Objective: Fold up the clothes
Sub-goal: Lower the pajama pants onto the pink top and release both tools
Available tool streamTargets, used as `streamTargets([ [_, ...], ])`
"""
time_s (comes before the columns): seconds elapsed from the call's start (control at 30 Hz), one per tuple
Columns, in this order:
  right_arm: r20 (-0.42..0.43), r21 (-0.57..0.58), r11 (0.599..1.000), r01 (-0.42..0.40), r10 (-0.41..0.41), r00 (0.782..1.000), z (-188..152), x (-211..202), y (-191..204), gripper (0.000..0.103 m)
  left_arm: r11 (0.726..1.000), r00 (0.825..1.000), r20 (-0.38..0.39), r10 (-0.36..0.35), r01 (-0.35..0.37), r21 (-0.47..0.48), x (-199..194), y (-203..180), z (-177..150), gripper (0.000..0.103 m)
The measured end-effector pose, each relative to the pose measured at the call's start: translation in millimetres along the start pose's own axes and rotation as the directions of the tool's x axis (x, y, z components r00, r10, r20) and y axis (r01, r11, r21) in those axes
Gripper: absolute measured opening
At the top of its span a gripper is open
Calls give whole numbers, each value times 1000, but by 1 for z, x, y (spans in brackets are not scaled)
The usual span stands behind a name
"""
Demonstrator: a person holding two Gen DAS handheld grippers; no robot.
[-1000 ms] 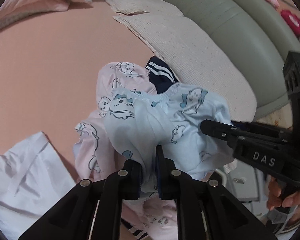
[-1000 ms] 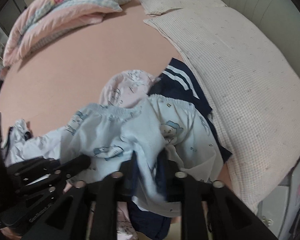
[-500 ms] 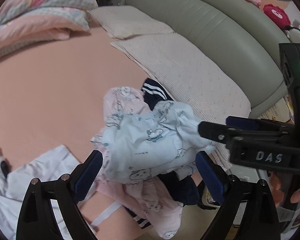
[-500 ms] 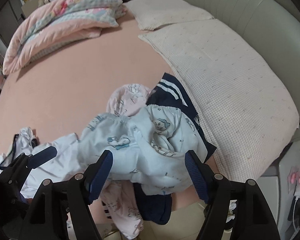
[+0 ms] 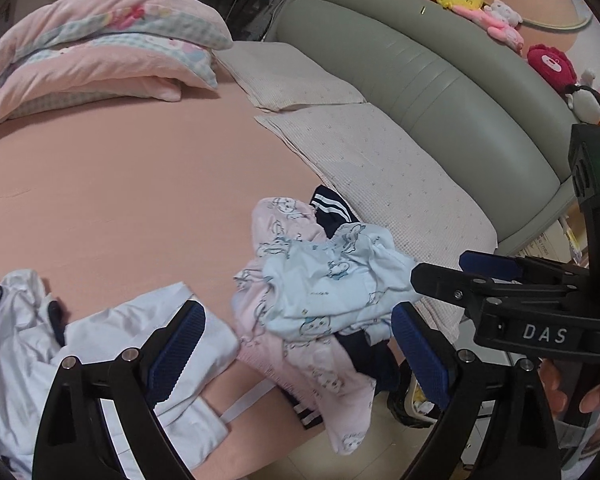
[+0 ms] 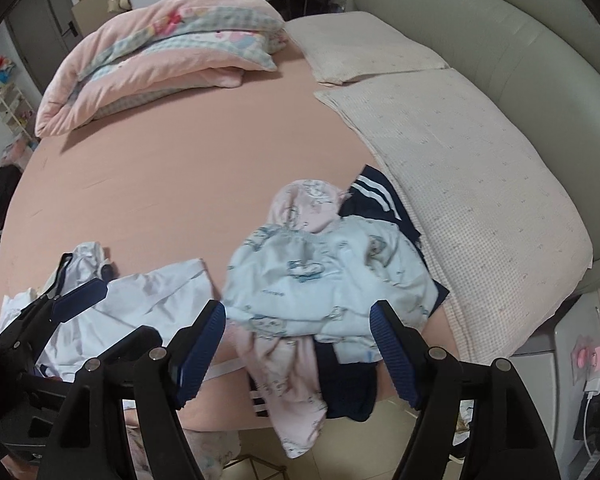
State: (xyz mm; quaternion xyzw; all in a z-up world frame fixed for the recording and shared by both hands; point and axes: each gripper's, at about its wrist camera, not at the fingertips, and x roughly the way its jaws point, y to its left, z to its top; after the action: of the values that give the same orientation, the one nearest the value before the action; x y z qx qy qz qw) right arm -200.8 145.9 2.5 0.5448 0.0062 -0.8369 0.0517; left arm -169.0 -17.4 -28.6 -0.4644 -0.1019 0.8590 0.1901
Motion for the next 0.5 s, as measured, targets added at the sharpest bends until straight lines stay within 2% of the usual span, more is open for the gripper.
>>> streamTargets([
  [0.17,20,-32,999,-23,24,1000,-2,-12,29,75,999,999,25,40,-40,-21,-33,21,-6,95],
  [0.37,28,-103,993,-52,55,998,-9,-22,75,75,994,998,62,11,-4,-111,-78,58,-13,95],
  [0.5,23,-144,987,-75,79,997,-15,-25,105,75,986,995,92,36,-20,-168,-107,85,-22,95],
])
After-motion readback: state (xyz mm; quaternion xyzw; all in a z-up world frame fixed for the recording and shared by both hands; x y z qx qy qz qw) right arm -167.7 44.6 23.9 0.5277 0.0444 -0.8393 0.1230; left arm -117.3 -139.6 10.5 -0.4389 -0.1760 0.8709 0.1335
